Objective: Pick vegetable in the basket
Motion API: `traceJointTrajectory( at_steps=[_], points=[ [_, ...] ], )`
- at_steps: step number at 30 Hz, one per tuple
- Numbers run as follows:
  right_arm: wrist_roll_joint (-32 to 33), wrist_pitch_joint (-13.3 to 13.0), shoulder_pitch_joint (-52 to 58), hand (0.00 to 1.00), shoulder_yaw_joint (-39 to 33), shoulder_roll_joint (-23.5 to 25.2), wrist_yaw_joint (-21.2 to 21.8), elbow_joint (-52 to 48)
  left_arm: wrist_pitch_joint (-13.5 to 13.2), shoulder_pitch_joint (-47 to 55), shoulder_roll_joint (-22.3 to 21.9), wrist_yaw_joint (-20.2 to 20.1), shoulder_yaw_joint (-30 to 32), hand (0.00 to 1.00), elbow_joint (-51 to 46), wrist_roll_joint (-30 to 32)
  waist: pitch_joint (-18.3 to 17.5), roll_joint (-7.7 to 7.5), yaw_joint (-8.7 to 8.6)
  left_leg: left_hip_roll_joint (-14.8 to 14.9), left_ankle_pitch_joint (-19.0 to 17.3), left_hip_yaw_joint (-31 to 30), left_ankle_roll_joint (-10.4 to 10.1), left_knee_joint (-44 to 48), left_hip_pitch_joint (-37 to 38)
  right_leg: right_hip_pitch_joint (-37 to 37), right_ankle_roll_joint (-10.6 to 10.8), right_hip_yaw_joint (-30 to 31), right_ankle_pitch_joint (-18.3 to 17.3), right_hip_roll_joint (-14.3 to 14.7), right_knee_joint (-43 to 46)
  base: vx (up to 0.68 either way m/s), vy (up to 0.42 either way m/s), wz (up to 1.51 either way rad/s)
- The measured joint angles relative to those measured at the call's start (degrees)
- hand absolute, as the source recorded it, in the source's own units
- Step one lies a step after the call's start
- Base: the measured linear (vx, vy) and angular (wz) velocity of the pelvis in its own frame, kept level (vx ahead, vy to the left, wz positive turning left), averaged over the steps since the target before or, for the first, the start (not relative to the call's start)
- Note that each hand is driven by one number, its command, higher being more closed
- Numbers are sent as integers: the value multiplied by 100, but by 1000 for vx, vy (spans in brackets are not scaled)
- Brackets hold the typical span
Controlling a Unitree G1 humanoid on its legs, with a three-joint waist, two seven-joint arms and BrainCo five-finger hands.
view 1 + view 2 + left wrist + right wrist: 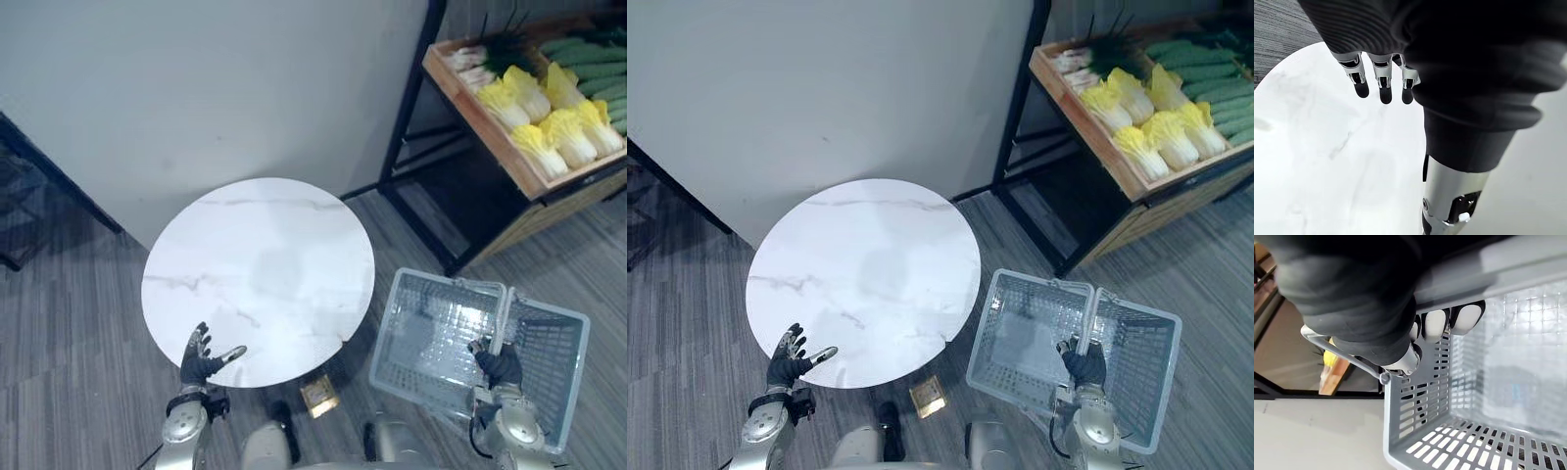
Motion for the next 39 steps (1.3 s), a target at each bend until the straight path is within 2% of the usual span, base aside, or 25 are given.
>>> traceJointTrajectory(
  at_steps=[1, 2, 4, 6, 7, 8, 9, 10, 12, 13, 14, 16, 17, 19, 22, 25, 26, 28, 30, 32, 34, 36, 37, 38, 39],
  points=[
    [-30, 1, -47, 100, -12, -17, -31, 28, 1, -1, -62, 25, -2, 0, 3, 0, 26, 57, 40, 65, 76, 23, -25, 4, -75, 54, -1, -81, -95, 75, -235, -237, -239, -24],
    [-69, 3, -157, 100, -47, -36, -69, 109, 1, 72, -229, 29, -14, 0, -8, -1, 20, 228, 162, 179, 328, 67, -42, -172, -174, 74, 4, -258, -167, 220, -763, -226, -194, -31],
    [-78, 8, -262, 100, -48, -51, -121, 132, 1, 196, -351, 34, -50, 0, -63, -10, 12, 332, 268, 301, 644, 113, -146, -409, -370, 110, -117, -448, -403, 349, -1347, -272, -243, -24],
    [-52, 45, -456, 100, -123, -151, -167, 268, 17, 199, -524, 80, -71, 0, -60, -121, 109, 526, 247, 409, 1310, -131, -309, -883, -431, -25, -305, -641, -423, 575, -1362, -260, -226, 22],
    [-29, 53, -441, 100, -156, -135, -233, 313, 10, 199, -550, 129, -84, 0, -72, -121, 113, 513, 240, 384, 1818, -267, -420, -1262, -374, -117, -355, -694, -394, 556, -1324, -298, -214, 40],
    [-10, 58, -458, 100, -188, -110, -255, 330, 10, 206, -565, 135, -78, 0, -76, -120, 166, 395, 198, 357, 1604, -447, -507, -1057, -352, -174, -555, -834, -333, 520, -1361, -307, -232, 27],
    [1, 57, -458, 100, -188, -109, -278, 323, 18, 293, -571, 122, -91, 0, -76, -121, 174, 378, 155, 350, 902, -445, -406, -274, -364, -171, -670, -854, -258, 511, -1368, -222, -164, 14],
    [13, 57, -458, 100, -175, -105, -278, 319, 17, 336, -570, 120, -88, 0, -77, -121, 176, 376, 126, 342, 614, -447, -374, 44, -320, -177, -722, -850, -216, 513, -1370, -199, -128, -4],
    [63, 57, -418, 100, -73, -6, -283, 136, 11, 491, -574, 124, -43, 0, -77, -229, 178, 379, 128, 364, -368, -781, -297, 936, 95, -211, -770, -643, -76, 673, -1369, -235, -51, -36],
    [66, 57, -416, 100, -63, 11, -284, 104, 11, 499, -576, 123, -43, 0, -77, -232, 176, 381, 129, 367, -450, -811, -284, 997, 146, -221, -775, -618, -65, 692, -1369, -198, 18, -53],
    [71, 49, -419, 100, -13, 59, -286, -5, 12, 563, -585, 122, -50, 0, -75, -233, 160, 383, 110, 358, -735, -881, -225, 1081, 334, -300, -765, -513, -19, 777, -1367, -141, 58, -37],
    [89, 33, -410, 100, -53, 97, -304, -148, 16, 589, -639, 123, -52, 0, -73, -231, 132, 420, 67, 351, -1077, -692, -106, 581, 596, -532, -727, -438, -12, 875, -1371, -219, 109, -34],
    [105, 32, -422, 100, -90, 133, -362, -154, 21, 568, -643, 124, -47, 0, -52, -230, 113, 426, -5, 326, -1185, -614, -296, 217, 685, -621, -680, -444, 19, 859, -1377, -196, 118, -17],
    [175, 30, -332, 100, -110, 161, -397, -162, 27, 575, -649, 126, -51, 0, -41, -223, 50, 283, -7, 230, -1099, -476, -402, -1, 709, -720, -588, -361, 214, 803, -1516, -107, 101, -28],
    [220, 35, -239, 100, -213, 226, -430, -201, 46, 571, -681, 135, -54, 0, 3, -225, 47, 279, -9, 245, -1048, -152, -481, 185, 780, -769, -466, 44, 486, 919, -1630, 1, 117, -72],
    [228, 35, -214, 100, -200, 242, -464, -276, 50, 417, -672, 180, -52, 0, 4, -230, 49, 278, -14, 270, -1124, 340, -373, 304, 876, -944, -409, 453, 699, 1033, -1636, 8, 92, -121],
    [235, 35, -264, 100, -190, 247, -488, -283, 50, 289, -658, 253, -48, 0, 2, -230, 53, 285, -23, 340, -1178, 630, -334, 311, 996, -1110, -422, 322, 863, 1081, -1661, -67, -2, -172],
    [240, 34, -383, 100, -201, 246, -504, -251, 49, 148, -556, 290, -53, 0, 5, -225, 76, 315, -30, 493, -1286, 1178, -350, 264, 1230, -1136, -734, -424, 810, 913, -1874, -73, 15, -160],
    [239, 0, -460, 100, -191, 264, -510, 5, 42, -80, -435, 370, -74, 0, 17, -221, 86, 264, -100, 492, -1295, 1895, -362, -26, 1649, -1100, -918, -2445, 694, 28, -1633, 14, 19, -148],
    [238, -6, -680, 100, -180, 264, -508, 387, 29, -143, -303, 372, -77, 0, 96, -219, 77, 251, -95, 495, -1399, 2277, -516, -158, 1947, -1014, -926, -3381, 696, -287, -1446, 77, -115, -179],
    [227, -1, -887, 100, -174, 262, -500, 755, 43, -229, -180, 363, -106, 0, 399, -210, 82, 272, -137, 534, -1445, 2319, -470, -187, 2059, -1196, -922, -3122, 739, -99, -1337, 115, -187, -154],
    [225, 48, -878, 100, -162, 264, -500, 928, 82, -333, -201, 350, -166, 0, 641, -154, 85, 339, -340, 727, -1386, 2203, -449, 237, 2129, -1271, -948, -2819, 559, 162, -1200, 227, -182, -93],
    [223, 49, -862, 100, -153, 266, -501, 939, 82, -330, -205, 345, -243, 0, 679, -144, 85, 348, -342, 833, -1347, 2079, -409, 565, 2072, -1237, -950, -2728, 505, 230, -1147, 315, -177, -86],
    [218, 56, -818, 100, -155, 265, -501, 939, 87, -349, -231, 322, -347, 0, 761, -101, 125, 400, -347, 1051, -1223, 1833, -208, 1264, 1944, -1090, -976, -2622, 432, 365, -1149, 385, -176, -97],
    [217, 60, -697, 100, -139, 266, -508, 938, 104, -318, -311, 231, -462, 0, 819, -100, 194, 489, -331, 1350, -494, 1176, 498, 2597, 1635, -638, -994, -2373, 316, 595, -1307, 383, -143, -99]
  ],
)
